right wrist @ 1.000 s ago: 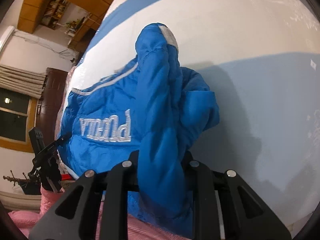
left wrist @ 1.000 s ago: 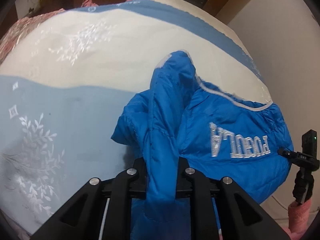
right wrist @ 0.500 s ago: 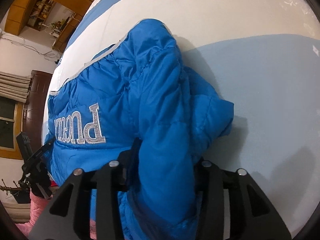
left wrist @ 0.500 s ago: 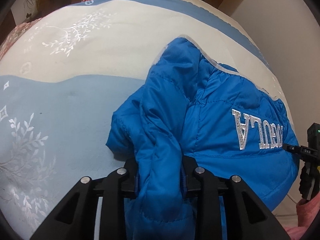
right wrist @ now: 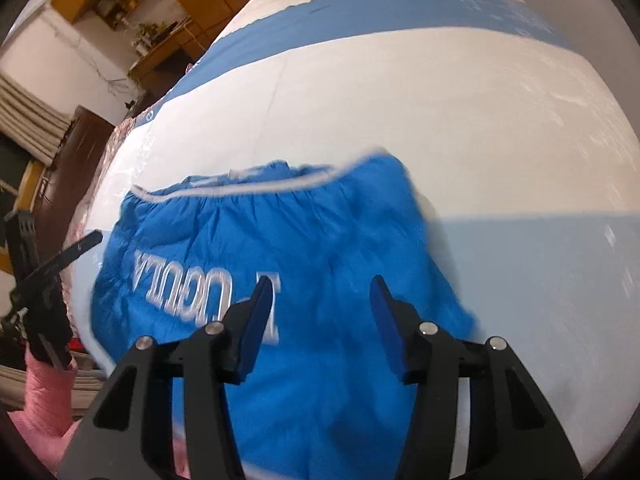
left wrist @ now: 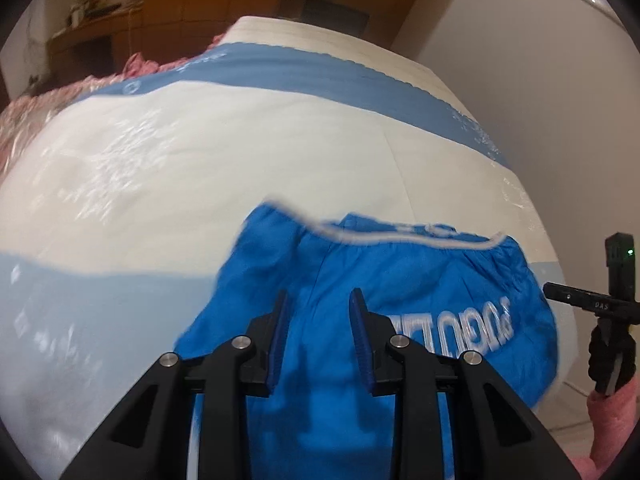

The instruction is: Fold large clothes

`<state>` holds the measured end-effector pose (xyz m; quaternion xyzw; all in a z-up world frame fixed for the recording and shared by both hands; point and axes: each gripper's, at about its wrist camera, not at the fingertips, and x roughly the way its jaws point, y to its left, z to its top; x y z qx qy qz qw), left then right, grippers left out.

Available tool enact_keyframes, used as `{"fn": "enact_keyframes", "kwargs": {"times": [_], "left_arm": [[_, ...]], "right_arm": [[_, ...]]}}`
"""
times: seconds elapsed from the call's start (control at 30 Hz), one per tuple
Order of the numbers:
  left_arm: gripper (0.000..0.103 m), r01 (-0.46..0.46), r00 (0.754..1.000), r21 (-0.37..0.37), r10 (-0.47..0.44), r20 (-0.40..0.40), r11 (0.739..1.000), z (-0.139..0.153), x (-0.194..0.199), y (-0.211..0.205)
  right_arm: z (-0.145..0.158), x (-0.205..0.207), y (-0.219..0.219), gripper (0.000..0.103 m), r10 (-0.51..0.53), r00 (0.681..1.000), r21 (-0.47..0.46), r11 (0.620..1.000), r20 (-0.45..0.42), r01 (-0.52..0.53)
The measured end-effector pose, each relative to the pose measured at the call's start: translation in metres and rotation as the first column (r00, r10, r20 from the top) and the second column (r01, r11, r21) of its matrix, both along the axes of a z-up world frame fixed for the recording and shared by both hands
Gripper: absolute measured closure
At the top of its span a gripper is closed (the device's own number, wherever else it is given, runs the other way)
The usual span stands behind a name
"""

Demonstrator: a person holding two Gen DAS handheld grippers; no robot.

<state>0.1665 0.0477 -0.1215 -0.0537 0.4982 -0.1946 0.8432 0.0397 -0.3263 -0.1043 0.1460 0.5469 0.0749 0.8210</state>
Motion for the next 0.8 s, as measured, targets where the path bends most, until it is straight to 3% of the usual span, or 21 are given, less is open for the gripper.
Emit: {"fn": "enact_keyframes", "kwargs": {"times": [0.13,0.23,0.43,0.53,0.6,0.67,0.8], "left_arm": [[0.073,-0.038,0.999,0.021,0.039,-0.021,0.999,-0.034,0.039,-0.013],[0.077,-0.048,0.996,0.030,0.050,-0.075,0.998,-0.059,0.056,-0.012],[0.085,-0.042,0.993,0.050,0.047,-0.106,0.998,-0.079,0.075,-0.017],[0.085,-0.032,0.994,0.093,0.041,-0.101,0.995,-0.077,0.079,-0.028],[0.085,-0.043,0.994,0.097,0.052,-0.098,0.994,-0.068,0.074,-0.028],[0.084,-0.069,0.995,0.087,0.075,-0.064,0.994,-0.051,0.058,-0.021],[0.082,-0.028,0.999,0.073,0.026,0.032,0.997,-0.013,-0.003,-0.017]], "right_arm": [[-0.026,0.038,0.005,0.054,-0.020,1.000,-0.011,1.000,0.005,0.020],[-0.053,0.056,-0.010,0.067,-0.060,0.997,0.007,0.998,-0.050,0.060],[-0.078,0.077,-0.035,0.070,-0.122,0.990,0.124,0.984,-0.074,0.131],[-0.075,0.077,-0.034,0.070,-0.121,0.990,0.115,0.985,-0.076,0.129],[-0.064,0.067,-0.035,0.064,-0.132,0.989,0.127,0.982,-0.069,0.140],[-0.040,0.044,-0.034,0.056,-0.119,0.993,0.125,0.985,-0.019,0.120],[-0.010,-0.012,-0.018,0.056,-0.033,0.999,0.083,0.996,0.015,0.032]]}}
